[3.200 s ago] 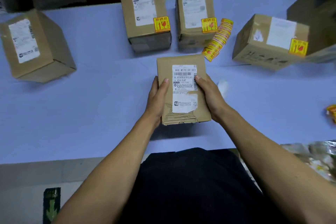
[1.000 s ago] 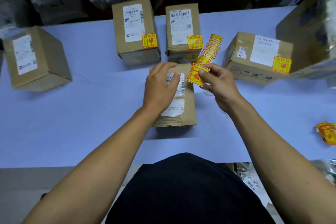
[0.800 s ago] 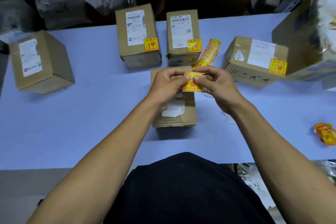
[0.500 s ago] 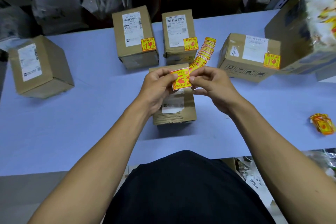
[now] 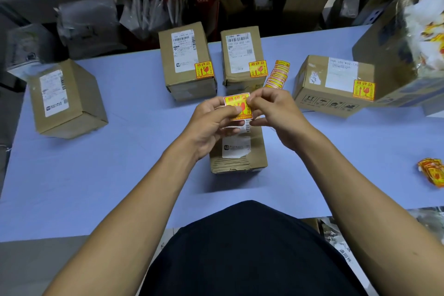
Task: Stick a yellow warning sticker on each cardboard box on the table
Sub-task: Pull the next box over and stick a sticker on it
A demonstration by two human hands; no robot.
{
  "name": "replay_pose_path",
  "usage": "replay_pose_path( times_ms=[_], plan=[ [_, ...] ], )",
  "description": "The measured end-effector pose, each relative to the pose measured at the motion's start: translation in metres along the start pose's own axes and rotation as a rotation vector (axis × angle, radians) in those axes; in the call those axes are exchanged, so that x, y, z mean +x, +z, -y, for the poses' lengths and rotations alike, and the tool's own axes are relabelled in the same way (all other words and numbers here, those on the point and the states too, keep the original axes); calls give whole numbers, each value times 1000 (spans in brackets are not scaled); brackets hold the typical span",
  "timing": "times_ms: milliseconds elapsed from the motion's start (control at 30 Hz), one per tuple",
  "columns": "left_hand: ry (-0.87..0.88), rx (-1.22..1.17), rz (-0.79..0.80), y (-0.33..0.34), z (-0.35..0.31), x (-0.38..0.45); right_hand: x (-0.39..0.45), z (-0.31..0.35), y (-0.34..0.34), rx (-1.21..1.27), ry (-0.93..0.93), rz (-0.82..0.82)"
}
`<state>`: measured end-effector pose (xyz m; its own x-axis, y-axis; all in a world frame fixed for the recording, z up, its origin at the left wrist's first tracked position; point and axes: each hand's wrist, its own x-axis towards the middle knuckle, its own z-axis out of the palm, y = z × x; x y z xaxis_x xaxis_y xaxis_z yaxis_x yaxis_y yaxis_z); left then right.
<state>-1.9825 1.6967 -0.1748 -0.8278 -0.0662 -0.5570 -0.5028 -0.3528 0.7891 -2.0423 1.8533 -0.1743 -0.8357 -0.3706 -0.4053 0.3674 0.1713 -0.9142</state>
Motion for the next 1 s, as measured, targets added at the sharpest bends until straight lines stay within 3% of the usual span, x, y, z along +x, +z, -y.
replay_pose_path(
  times_ms=[267,867,933,1000],
  plan=[
    [36,-88,-85,-3,-2,0,-11,-1,-1,98,83,99],
    [-23,-155,-108,2,5,-10,-22,-7,4,127,-63,142],
    [18,-45,-179,4,9,-11,-23,-9,6,112,-75,115],
    [184,250,-292,4,15,-13,-24,-10,8,92,-81,77]
  ],
)
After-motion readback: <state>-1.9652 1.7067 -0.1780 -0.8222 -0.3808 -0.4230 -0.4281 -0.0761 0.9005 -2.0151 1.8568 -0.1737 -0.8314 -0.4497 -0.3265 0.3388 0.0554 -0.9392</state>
